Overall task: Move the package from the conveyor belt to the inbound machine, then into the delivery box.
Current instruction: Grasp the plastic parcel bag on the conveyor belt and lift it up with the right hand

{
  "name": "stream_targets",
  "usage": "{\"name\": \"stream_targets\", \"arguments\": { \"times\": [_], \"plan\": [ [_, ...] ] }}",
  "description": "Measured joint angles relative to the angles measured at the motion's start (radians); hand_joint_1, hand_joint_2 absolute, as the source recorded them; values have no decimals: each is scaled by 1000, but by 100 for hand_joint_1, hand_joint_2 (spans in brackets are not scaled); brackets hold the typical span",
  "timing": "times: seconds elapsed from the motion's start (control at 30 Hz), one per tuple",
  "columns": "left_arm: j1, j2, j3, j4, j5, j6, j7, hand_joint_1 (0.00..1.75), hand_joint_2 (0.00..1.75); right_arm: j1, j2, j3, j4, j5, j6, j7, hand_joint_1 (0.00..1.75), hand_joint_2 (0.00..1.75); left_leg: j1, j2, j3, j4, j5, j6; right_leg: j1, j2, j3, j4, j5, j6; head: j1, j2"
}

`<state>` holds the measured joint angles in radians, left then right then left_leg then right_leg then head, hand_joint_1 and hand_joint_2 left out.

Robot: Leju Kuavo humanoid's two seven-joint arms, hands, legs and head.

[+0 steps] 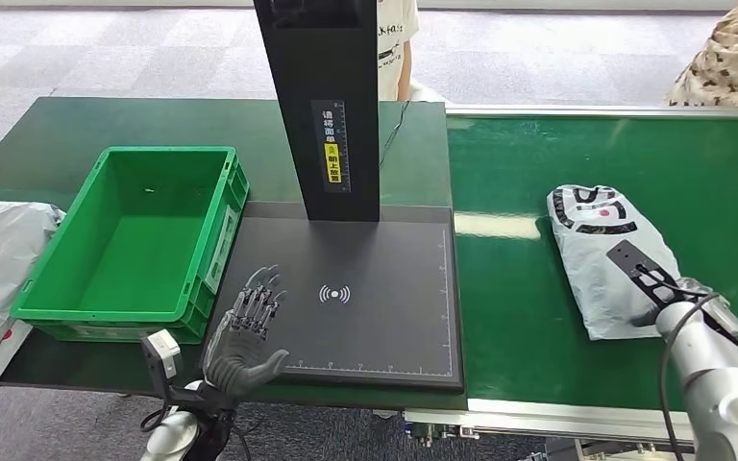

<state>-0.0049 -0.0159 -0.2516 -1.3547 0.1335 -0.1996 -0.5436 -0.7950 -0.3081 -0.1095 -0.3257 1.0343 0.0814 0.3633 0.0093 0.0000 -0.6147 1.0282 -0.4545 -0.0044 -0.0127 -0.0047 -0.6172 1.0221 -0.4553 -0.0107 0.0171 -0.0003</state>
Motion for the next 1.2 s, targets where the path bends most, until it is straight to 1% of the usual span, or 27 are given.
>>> {"name": "stream_targets", "arguments": {
  "times": [0.13, 0.17, 0.27, 0.3, 0.63, 0.97, 1.07, 1.2],
  "plan": [
    [2, 4, -1, 2, 13, 3, 3, 0, 175, 14, 0, 4, 14, 5, 25, 16, 1, 175, 0, 0, 0, 0, 0, 0, 0, 0, 0, 0, 0, 0, 0, 0],
    [3, 5, -1, 2, 15, 3, 3, 0, 175, 18, 0, 4, 15, 2, 27, 14, 41, 175, 0, 0, 0, 0, 0, 0, 0, 0, 0, 0, 0, 0, 0, 0],
    [6, 6, -1, 2, 17, 6, 5, 0, 175, 32, 0, 4, 19, -16, 23, -10, 171, 175, 0, 0, 0, 0, 0, 0, 0, 0, 0, 0, 0, 0, 0, 0],
    [9, 6, -1, 2, 17, 8, 7, 0, 175, 37, 0, 3, 19, -23, 19, -22, 175, 175, 0, 0, 0, 0, 0, 0, 0, 0, 0, 0, 0, 0, 0, 0],
    [37, -8, 0, -8, -6, 22, 43, 0, 175, 86, 7, -19, 19, -70, -49, -153, 175, 175, 0, 0, 0, 0, 0, 0, 0, 0, 0, 0, 0, 0, 0, 0],
    [52, -14, 8, -15, -21, 16, 51, 0, 175, 104, 23, -34, 11, -79, -74, -208, 175, 175, 0, 0, 0, 0, 0, 0, 0, 0, 0, 0, 0, 0, 0, 0],
    [58, -14, 10, -17, -23, 15, 47, 0, 175, 115, 28, -46, 0, -102, -113, -251, 175, 175, 0, 0, 0, 0, 0, 0, 0, 0, 0, 0, 0, 0, 0, 0],
    [74, -14, 12, -34, -22, 16, 42, 0, 175, 127, 36, -68, -26, -141, -182, -339, 175, 175, 0, 0, 0, 0, 0, 0, 0, 0, 0, 0, 0, 0, 0, 0]
  ]
}}
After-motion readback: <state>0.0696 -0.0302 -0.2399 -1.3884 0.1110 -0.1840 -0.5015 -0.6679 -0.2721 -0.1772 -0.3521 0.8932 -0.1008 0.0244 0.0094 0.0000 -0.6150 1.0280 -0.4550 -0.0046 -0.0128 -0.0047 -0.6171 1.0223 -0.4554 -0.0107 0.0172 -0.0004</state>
